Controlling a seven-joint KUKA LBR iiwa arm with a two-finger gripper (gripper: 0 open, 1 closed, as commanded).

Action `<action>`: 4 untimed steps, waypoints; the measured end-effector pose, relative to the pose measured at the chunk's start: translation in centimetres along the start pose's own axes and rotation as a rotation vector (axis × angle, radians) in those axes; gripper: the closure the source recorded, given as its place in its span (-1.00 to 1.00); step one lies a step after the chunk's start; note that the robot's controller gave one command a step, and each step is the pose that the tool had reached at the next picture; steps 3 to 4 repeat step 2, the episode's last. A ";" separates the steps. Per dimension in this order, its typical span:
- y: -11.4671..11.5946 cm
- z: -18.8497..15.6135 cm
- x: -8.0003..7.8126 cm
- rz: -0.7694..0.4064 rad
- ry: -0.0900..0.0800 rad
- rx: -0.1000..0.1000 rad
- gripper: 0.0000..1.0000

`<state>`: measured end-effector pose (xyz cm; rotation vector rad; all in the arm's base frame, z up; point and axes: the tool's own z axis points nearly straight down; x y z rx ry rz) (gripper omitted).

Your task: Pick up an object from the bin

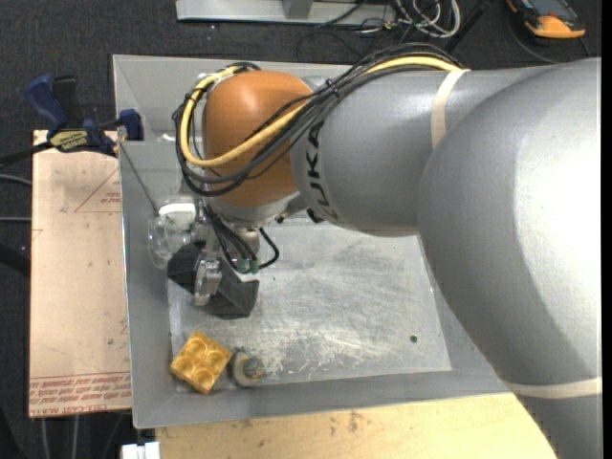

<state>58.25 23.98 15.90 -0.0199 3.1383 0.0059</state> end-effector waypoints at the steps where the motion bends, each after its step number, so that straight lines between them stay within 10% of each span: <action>1: -0.3 -3.2 0.3 -0.005 0.016 0.007 1.00; 2: -0.2 -9.4 -0.6 -0.001 0.009 0.005 1.00; 4: -0.2 -9.4 -0.6 -0.001 0.009 0.005 1.00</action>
Offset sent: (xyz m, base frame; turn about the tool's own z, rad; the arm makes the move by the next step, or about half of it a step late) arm 0.0237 -0.0022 0.2299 0.0186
